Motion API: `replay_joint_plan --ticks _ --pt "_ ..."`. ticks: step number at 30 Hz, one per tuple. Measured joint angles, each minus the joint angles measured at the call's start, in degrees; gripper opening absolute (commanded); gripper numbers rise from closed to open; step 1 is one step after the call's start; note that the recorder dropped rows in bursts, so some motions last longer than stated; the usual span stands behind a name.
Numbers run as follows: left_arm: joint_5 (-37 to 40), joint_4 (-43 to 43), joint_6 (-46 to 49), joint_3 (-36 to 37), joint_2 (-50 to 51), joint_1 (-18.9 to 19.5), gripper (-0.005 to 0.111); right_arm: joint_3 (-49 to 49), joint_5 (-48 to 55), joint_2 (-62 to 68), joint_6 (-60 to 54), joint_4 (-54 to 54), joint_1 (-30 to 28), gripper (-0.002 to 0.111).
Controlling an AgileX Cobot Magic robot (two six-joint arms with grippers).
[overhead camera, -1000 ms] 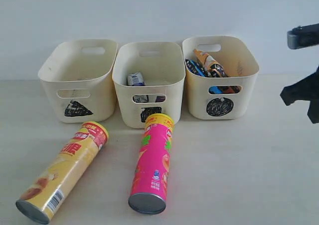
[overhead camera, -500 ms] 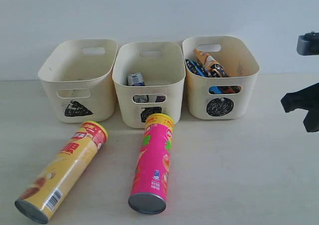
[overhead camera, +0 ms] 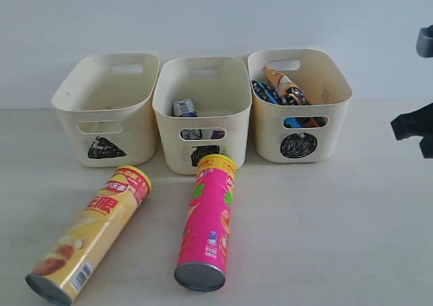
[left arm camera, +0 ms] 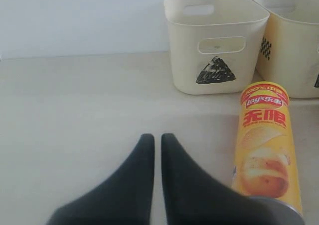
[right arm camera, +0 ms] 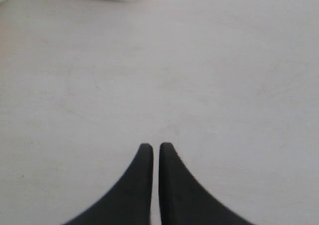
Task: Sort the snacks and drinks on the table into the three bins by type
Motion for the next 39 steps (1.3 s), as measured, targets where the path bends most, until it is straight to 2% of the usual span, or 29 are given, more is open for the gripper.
replay_joint_plan --ticks 6,12,20,27,39 --pt "0.0 0.0 0.0 0.0 0.0 0.0 0.004 8.3 -7.5 -11.8 0.0 -1.3 0.0 0.000" --pt "0.0 0.0 0.0 0.0 0.0 0.0 0.004 15.4 -8.3 -21.4 0.0 -1.8 -0.2 0.000" --pt "0.0 0.0 0.0 0.0 0.0 0.0 0.004 21.2 -9.2 -30.2 0.0 -1.8 -4.6 0.000" --pt "0.0 0.0 0.0 0.0 0.0 0.0 0.004 27.3 -13.9 -38.6 0.0 -1.8 -4.9 0.000" --pt "0.0 0.0 0.0 0.0 0.0 0.0 0.004 36.0 -15.0 -57.0 0.0 -1.8 -4.9 0.000"
